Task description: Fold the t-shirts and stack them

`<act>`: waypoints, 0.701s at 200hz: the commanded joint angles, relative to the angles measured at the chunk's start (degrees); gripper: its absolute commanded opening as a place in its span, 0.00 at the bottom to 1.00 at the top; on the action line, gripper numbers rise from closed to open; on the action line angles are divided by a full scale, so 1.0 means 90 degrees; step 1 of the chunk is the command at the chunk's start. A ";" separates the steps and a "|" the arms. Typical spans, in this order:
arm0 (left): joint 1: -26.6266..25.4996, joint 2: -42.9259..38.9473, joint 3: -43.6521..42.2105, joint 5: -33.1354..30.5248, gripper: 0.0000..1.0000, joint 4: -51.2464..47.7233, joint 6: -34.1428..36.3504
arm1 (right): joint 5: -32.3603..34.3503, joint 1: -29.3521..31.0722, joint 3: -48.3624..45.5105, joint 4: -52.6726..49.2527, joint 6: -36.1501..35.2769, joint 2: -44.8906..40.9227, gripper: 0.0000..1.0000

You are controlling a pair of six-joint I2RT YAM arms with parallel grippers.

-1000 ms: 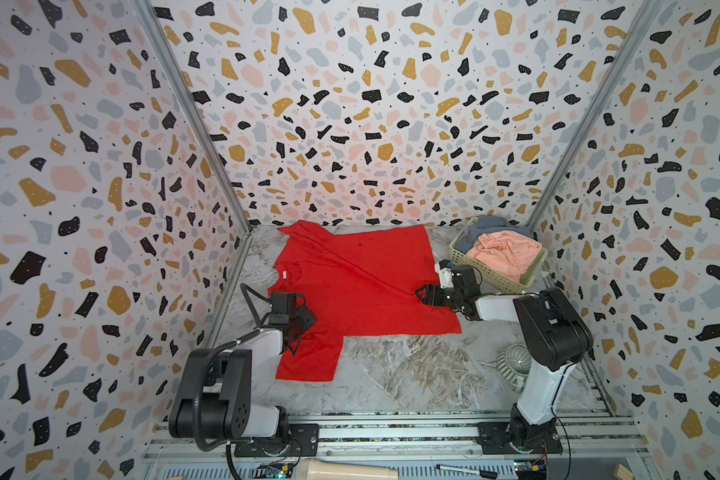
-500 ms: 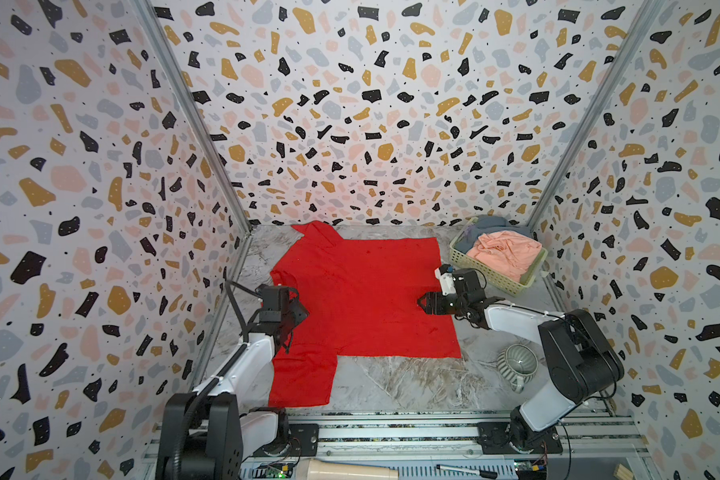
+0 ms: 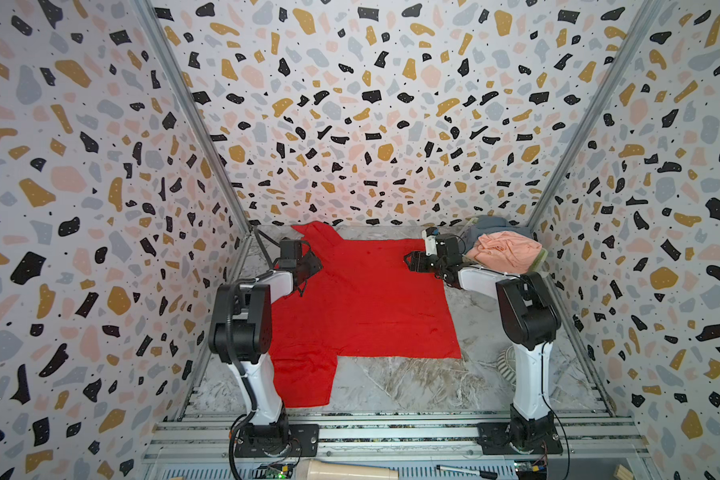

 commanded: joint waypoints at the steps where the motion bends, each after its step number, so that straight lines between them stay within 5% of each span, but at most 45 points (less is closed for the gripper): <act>1: 0.0071 0.0158 0.0154 -0.0059 0.62 0.0046 -0.0027 | -0.0256 0.0006 0.0072 -0.0097 0.0135 -0.0008 0.78; 50: 0.0293 0.0104 -0.0675 -0.0345 0.61 -0.0194 0.0019 | -0.0170 0.0081 -0.0925 -0.0317 0.0424 -0.0285 0.76; 109: 0.0315 -0.1157 -0.2458 -0.0676 0.60 0.0068 -0.0549 | 0.0072 0.0386 -0.2105 -0.0978 0.0520 -0.1182 0.75; 140: 0.0315 -0.1811 -0.2396 -0.0743 0.61 -0.0085 -0.0204 | 0.0166 0.0407 -0.1989 -0.1363 0.0242 -0.1822 0.76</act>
